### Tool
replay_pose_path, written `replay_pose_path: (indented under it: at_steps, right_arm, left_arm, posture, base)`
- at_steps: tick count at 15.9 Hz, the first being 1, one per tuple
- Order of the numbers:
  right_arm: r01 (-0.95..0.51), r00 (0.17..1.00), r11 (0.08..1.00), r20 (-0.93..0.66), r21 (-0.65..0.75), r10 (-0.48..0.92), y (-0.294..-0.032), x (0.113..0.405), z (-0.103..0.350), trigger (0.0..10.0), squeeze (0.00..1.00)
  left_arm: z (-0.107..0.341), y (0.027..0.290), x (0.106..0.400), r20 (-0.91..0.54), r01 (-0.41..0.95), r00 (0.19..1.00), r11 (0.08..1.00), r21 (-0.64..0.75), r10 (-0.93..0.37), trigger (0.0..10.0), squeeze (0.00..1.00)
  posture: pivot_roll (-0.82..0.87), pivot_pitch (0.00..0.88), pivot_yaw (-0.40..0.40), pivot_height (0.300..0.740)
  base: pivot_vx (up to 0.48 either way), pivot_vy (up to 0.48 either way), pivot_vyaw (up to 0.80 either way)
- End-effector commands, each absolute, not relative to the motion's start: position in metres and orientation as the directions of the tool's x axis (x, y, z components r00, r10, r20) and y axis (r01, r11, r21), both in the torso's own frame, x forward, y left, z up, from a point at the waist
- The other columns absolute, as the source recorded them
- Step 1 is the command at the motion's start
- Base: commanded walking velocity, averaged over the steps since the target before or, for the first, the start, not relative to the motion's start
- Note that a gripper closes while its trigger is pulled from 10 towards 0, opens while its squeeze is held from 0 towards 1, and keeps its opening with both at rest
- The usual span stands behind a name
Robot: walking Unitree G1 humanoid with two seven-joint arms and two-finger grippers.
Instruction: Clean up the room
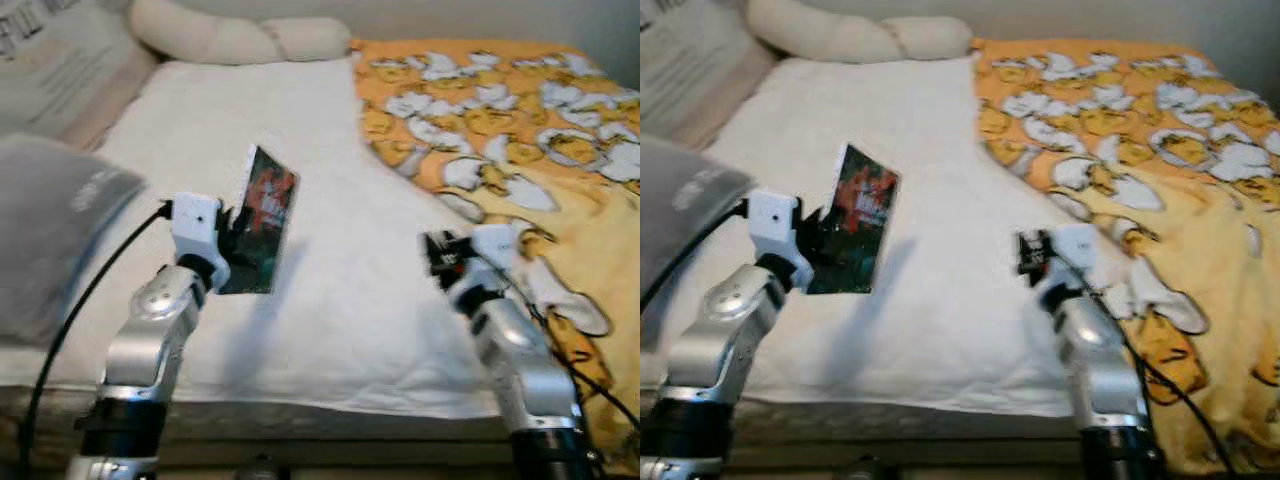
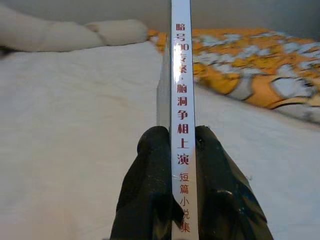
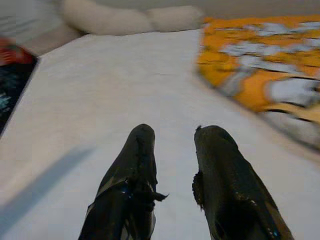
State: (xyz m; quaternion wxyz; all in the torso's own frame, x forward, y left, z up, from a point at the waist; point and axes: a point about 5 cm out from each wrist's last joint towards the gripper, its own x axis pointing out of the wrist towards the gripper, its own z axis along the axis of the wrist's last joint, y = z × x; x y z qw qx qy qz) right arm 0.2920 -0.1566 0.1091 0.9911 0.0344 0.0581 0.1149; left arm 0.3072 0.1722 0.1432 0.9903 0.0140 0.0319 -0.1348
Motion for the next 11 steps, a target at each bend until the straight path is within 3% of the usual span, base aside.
replay_pose_path:
  at_steps: [1,11]
  right_arm:
    - [-0.212,0.969,0.975,-0.120,0.062,0.218,-0.1622,0.2916,0.1070,10.0,0.00]
    - [-0.257,0.954,0.962,-0.138,0.094,0.268,-0.1548,0.2926,0.1025,10.0,0.00]
  left_arm:
    - [0.1542,0.1699,0.3083,-0.016,0.274,0.962,0.961,0.040,-0.274,10.0,0.00]
    - [0.1527,0.1706,0.3063,-0.030,0.282,0.959,0.957,0.072,-0.281,10.0,0.00]
  posture:
    - [0.04,0.000,0.024,0.740]
    - [0.05,0.000,0.023,0.740]
  base:
    - [0.000,0.405,0.00]
    - [0.000,0.405,0.00]
